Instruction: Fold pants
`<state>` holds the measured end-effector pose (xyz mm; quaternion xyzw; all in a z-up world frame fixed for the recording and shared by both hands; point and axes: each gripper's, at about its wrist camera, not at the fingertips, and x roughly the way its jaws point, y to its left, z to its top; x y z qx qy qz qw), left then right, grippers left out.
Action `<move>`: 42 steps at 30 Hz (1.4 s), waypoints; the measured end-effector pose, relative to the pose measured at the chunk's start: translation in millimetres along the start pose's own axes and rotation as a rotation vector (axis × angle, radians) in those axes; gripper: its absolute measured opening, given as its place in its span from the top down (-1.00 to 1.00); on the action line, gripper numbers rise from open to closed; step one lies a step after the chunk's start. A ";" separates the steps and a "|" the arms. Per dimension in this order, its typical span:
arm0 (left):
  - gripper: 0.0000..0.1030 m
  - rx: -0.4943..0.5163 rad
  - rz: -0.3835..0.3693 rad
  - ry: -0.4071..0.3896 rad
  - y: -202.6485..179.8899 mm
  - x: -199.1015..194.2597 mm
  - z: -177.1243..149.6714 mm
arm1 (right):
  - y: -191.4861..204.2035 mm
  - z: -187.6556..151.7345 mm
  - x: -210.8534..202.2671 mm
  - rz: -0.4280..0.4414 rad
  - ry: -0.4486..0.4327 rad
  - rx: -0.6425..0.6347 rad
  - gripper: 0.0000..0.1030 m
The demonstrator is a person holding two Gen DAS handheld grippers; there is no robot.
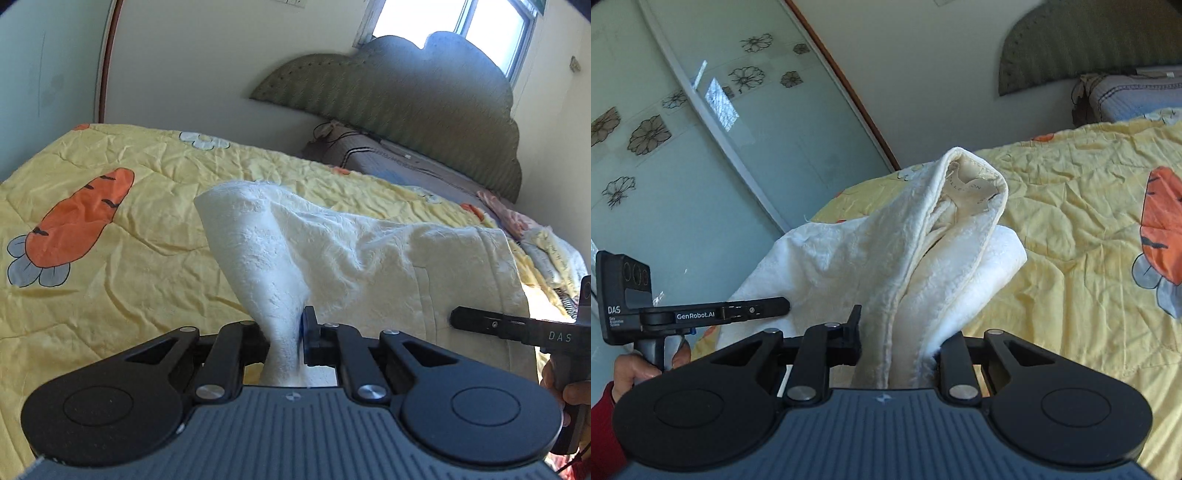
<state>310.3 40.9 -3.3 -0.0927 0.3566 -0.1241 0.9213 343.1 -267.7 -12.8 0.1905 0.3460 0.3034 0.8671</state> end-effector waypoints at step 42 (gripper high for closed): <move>-0.80 0.047 0.264 0.001 -35.1 -119.2 -164.6 | 166.4 -145.3 -117.1 -0.317 -0.133 -0.099 -1.00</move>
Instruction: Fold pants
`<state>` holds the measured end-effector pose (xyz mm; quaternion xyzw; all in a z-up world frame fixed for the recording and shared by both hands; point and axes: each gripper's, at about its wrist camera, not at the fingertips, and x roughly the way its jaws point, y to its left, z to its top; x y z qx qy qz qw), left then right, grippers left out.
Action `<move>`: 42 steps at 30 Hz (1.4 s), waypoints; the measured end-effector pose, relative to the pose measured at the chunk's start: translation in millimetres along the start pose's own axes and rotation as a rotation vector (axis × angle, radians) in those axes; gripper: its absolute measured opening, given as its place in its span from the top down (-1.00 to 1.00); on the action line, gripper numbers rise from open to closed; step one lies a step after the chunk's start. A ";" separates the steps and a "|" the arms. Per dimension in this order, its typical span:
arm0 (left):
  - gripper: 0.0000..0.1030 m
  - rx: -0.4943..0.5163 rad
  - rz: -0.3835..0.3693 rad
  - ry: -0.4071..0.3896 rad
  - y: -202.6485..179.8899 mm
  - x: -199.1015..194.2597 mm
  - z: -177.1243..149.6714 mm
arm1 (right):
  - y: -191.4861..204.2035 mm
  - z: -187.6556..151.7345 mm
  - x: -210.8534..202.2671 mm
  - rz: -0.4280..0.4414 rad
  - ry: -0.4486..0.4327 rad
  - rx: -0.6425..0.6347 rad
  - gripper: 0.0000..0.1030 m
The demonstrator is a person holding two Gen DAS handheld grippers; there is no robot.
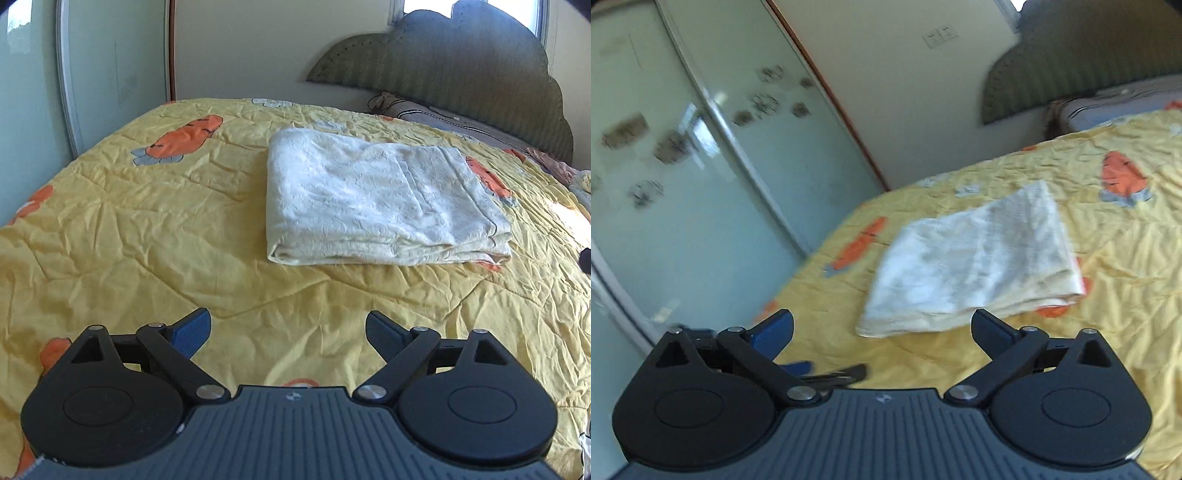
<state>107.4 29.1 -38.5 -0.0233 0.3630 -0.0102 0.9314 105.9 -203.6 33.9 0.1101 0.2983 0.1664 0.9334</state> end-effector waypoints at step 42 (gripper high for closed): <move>-1.00 0.035 0.077 -0.060 -13.5 22.6 -30.1 | 2.3 -32.7 4.1 -0.119 0.021 -0.085 -1.00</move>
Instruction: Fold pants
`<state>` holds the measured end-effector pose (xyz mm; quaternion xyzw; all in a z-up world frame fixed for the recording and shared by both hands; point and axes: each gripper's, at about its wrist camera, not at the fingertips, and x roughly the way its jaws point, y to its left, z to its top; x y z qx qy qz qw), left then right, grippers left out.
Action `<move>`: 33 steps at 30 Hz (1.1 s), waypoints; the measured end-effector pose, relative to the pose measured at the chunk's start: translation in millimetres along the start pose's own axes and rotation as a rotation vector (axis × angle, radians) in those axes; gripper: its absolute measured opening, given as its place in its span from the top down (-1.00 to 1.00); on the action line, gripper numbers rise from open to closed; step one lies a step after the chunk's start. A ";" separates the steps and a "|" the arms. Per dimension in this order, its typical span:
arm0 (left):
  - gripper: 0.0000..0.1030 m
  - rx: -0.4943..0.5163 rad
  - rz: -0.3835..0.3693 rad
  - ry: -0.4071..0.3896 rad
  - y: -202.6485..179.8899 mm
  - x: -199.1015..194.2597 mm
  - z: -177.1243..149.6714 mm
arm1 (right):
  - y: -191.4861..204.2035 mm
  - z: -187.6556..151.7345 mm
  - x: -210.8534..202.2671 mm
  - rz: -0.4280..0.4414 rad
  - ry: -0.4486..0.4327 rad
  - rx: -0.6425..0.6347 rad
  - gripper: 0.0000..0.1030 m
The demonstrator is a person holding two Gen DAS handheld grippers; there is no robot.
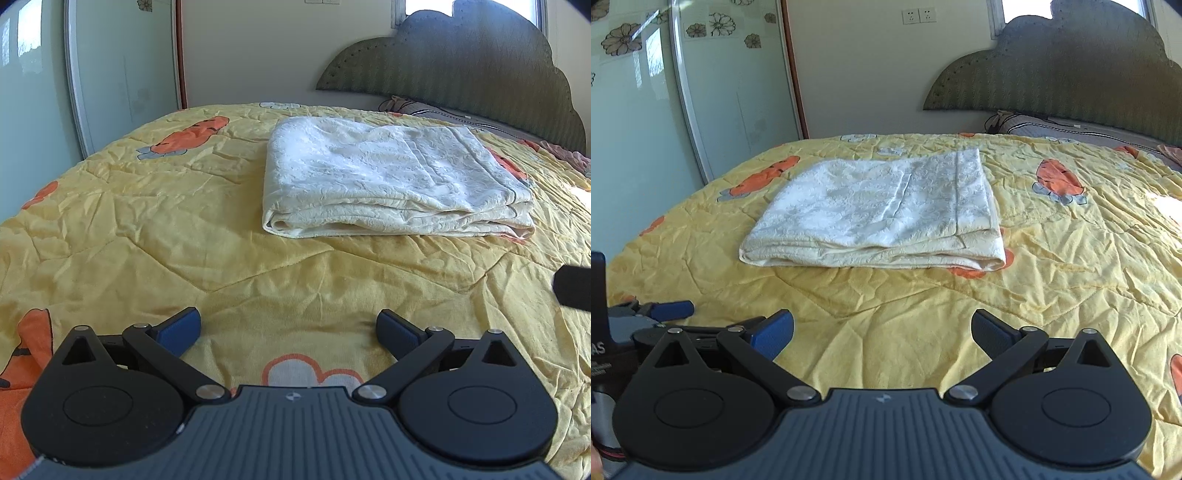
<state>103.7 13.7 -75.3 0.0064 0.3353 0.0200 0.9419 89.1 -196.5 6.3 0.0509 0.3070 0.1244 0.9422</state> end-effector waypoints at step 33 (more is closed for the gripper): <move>-1.00 -0.001 0.000 0.000 0.3 0.4 0.0 | -22.2 -18.9 28.5 -0.149 0.008 0.003 -1.00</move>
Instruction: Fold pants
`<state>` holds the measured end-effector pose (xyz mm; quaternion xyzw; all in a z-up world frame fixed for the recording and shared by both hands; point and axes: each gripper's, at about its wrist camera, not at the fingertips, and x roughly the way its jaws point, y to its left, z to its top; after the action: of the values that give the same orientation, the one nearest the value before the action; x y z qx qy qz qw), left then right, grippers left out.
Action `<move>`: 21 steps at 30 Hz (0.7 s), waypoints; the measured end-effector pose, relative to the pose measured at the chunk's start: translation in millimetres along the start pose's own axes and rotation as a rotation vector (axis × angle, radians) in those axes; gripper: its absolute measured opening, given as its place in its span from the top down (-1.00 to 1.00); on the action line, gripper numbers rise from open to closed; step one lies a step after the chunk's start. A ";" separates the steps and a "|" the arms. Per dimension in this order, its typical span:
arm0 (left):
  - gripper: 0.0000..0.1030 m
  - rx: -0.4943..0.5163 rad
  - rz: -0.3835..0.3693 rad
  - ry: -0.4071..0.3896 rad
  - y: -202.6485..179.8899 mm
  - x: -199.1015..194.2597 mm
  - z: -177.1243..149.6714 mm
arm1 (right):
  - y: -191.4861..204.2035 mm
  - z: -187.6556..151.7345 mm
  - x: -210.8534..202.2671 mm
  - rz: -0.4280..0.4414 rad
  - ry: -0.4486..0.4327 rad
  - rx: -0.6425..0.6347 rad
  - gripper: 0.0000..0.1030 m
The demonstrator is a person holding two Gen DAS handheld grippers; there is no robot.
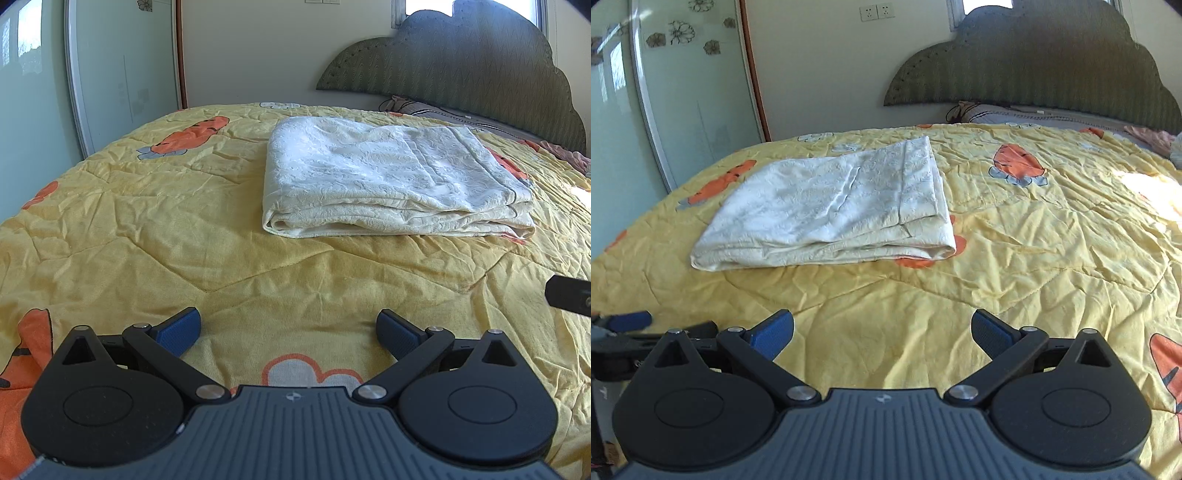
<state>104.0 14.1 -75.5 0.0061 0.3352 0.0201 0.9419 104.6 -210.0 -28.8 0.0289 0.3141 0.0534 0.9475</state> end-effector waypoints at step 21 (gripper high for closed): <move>-1.00 0.000 0.000 0.000 -0.2 0.0 -0.1 | 12.9 -19.8 20.0 -0.057 0.049 -0.074 -1.00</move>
<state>104.0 13.8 -75.7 0.0063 0.3350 0.0202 0.9420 107.6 -194.4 -55.4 -0.0166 0.3356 0.0386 0.9411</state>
